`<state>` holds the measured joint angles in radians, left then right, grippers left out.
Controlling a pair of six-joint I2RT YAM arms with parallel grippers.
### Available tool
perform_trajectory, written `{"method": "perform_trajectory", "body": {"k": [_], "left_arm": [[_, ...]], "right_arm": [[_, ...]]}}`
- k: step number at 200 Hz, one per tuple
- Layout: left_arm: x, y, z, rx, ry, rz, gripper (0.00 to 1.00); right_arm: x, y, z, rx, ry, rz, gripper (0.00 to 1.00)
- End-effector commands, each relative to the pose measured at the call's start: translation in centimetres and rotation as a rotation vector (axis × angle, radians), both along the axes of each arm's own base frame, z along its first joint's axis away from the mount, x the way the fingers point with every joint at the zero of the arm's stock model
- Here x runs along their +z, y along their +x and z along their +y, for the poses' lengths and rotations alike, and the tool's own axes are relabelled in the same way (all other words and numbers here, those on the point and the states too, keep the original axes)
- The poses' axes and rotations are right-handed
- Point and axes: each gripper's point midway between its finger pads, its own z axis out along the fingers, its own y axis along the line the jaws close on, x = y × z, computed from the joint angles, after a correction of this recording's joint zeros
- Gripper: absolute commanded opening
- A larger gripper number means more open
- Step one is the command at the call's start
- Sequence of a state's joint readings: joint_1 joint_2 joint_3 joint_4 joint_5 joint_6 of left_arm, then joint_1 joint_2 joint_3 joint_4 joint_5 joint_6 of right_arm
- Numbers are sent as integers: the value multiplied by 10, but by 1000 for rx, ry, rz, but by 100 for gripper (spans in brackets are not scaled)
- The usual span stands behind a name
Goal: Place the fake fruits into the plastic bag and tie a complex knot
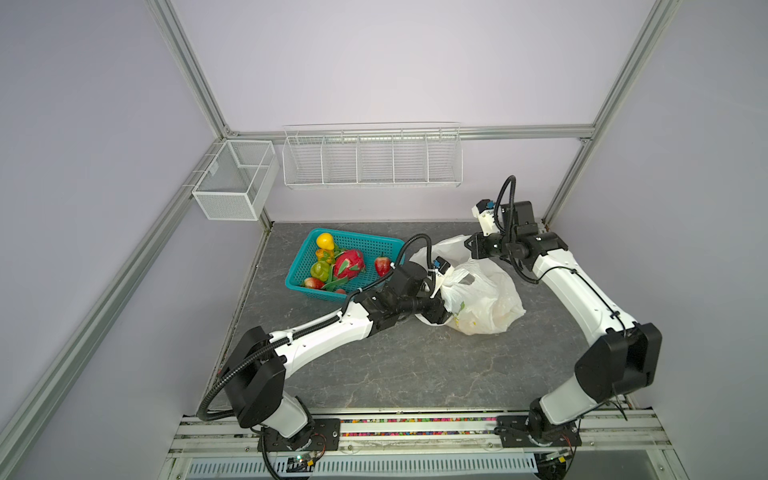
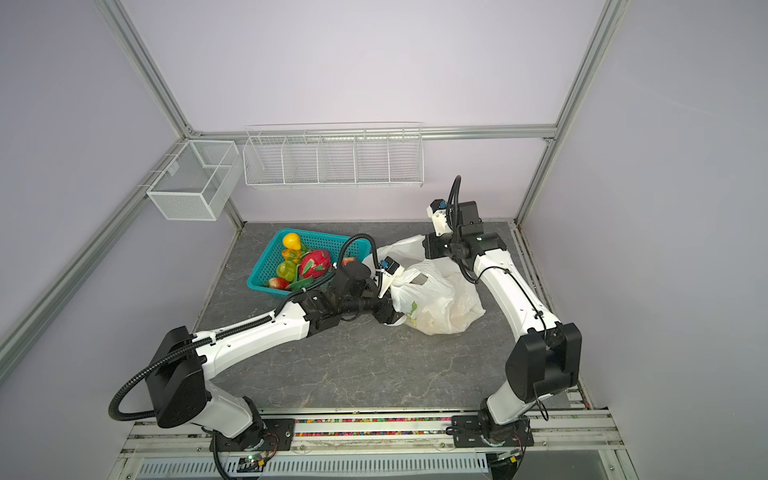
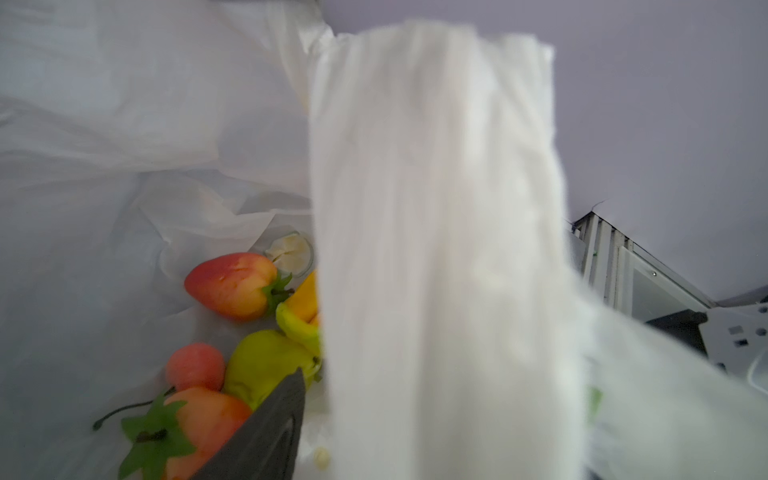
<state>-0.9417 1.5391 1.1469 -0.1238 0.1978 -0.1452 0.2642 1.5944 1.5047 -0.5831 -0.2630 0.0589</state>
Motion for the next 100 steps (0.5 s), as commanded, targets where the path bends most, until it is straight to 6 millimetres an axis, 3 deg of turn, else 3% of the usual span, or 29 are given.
{"method": "perform_trajectory", "body": {"k": [1,65,100], "left_arm": [[-3,26,31,171,96,-82,71],[-52,39,78,259,259,-80,70],[-63,39,90,253,302,-120,74]], "right_arm": [[-17,-15,2,78,-33,33,7],[-25,-13,2,91,-24,40,7],[-19,-13,8,102,105,65,7]]}}
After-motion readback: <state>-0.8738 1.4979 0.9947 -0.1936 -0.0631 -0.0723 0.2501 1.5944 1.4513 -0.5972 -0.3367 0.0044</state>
